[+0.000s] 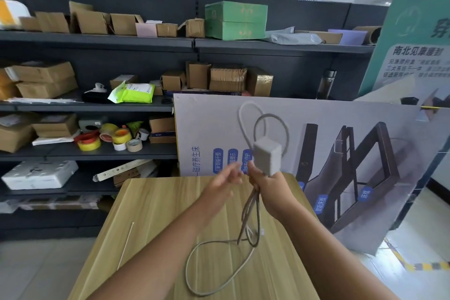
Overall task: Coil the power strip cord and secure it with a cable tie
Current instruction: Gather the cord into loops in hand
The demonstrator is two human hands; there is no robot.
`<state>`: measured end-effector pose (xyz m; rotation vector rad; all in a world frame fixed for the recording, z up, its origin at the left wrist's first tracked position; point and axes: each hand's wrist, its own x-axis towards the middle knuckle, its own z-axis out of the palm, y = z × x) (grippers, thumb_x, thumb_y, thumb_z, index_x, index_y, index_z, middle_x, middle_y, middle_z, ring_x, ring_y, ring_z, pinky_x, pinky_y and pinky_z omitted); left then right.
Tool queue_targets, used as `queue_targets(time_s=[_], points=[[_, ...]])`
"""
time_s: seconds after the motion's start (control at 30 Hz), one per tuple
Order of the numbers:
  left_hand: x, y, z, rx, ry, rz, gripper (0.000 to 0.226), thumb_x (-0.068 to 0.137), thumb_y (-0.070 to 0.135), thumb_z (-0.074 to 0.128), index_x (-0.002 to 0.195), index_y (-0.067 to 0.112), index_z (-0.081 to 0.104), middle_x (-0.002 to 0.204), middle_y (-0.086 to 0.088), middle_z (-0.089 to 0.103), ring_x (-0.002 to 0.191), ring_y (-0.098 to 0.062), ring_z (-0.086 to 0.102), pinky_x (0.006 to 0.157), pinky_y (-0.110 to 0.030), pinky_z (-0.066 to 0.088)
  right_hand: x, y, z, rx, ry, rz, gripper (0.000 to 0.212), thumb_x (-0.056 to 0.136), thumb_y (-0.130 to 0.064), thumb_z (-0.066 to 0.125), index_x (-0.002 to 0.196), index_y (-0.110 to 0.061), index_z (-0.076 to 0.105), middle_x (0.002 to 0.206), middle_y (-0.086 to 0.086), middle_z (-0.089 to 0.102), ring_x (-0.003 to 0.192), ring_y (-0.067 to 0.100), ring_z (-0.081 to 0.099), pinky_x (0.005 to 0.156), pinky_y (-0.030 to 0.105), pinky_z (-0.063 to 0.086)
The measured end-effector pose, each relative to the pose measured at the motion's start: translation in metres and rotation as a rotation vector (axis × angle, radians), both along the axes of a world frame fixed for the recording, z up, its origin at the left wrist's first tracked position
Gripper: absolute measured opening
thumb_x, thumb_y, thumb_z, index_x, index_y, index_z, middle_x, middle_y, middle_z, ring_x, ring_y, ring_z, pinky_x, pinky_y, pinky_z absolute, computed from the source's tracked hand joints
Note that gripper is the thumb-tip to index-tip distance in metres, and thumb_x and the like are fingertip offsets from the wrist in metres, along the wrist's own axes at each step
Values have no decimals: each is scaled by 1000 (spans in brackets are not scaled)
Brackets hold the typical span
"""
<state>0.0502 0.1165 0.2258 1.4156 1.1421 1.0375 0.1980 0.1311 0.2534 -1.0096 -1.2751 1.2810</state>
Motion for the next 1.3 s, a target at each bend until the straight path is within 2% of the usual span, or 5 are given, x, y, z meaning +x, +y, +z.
queue_targets(time_s=[0.3,0.77,1.0,1.17,1.3], points=[[3,-29,-103,-345,57,-251,56,95,62,18,101,39,68,109,-1,70,108,-6,60,101,-27,31,25,7,41,-70,547,183,34,97,-35,47,69,-15,49,43,-8,30,34,5,29,36,21,32],[-88,-26,-116,-62,391,161,15,92,18,59,85,30,62,52,5,49,48,-4,40,53,-21,35,98,18,33,34,75,-259,37,98,-21,55,63,-16,45,47,-3,32,37,11,27,39,24,28],[-37,-9,0,479,589,71,48,83,26,68,126,38,50,106,16,48,62,-7,45,61,-12,42,62,5,2,-41,-347,-39,26,95,-23,59,73,-10,55,57,4,54,48,18,48,47,29,38],[4,-2,47,600,647,116,37,91,26,62,124,20,47,132,5,34,80,-15,56,75,-30,51,22,-20,-9,-89,-138,269,14,98,-13,54,109,-9,61,100,9,75,90,31,73,78,44,59],[10,7,59,649,606,192,25,90,10,59,112,15,48,130,-7,35,93,-19,54,77,-29,49,11,-31,-12,-122,-82,323,48,81,-1,74,113,17,45,79,15,70,66,28,70,70,40,60]])
